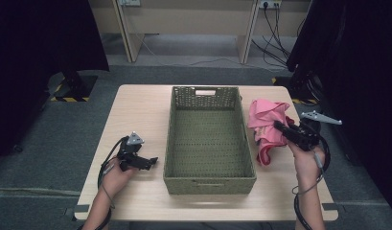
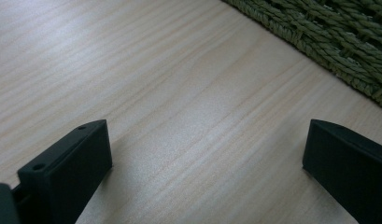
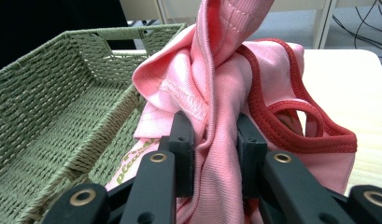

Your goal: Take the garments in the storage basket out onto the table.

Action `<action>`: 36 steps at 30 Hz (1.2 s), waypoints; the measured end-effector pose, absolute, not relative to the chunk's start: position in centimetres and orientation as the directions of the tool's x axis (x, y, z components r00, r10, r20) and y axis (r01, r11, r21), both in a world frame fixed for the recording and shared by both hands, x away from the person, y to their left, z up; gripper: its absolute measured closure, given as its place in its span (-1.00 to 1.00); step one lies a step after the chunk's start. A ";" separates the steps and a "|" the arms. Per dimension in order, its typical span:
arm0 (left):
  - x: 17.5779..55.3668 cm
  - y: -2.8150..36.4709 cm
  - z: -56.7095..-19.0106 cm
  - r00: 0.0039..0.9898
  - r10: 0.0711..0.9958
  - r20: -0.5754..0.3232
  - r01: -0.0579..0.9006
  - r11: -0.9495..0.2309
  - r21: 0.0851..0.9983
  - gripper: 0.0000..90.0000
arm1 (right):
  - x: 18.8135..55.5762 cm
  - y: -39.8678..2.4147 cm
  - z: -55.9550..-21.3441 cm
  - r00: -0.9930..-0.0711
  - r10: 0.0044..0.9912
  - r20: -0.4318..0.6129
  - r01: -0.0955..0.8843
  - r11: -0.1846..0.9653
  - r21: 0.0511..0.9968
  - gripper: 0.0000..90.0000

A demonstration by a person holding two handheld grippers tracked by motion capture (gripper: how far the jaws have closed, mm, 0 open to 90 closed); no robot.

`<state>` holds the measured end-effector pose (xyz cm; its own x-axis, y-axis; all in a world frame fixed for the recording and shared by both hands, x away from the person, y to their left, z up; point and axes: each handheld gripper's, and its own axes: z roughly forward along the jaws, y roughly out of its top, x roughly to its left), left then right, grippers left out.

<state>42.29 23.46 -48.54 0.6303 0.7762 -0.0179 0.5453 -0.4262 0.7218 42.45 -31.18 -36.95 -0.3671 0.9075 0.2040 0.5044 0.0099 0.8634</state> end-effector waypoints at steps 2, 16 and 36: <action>42.3 23.5 -48.5 0.630 0.776 -0.018 0.545 -0.426 0.722 -0.99 | 42.5 -31.1 -37.1 -0.365 0.908 0.207 0.509 0.008 0.861 0.64; 42.3 23.5 -48.5 0.630 0.776 -0.018 0.545 -0.426 0.722 -0.99 | 42.8 -31.3 -37.9 -0.356 0.909 0.218 0.529 0.004 0.848 0.64; 42.3 23.5 -48.5 0.630 0.776 -0.018 0.545 -0.426 0.722 -0.99 | 43.1 -31.7 -38.9 -0.341 0.910 0.235 0.552 -0.008 0.834 0.64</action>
<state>42.29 23.46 -48.54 0.6302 0.7762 -0.0176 0.5452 -0.4262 0.7219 43.14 -31.71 -38.88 -0.3414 0.9101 0.2348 0.5521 -0.0080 0.8337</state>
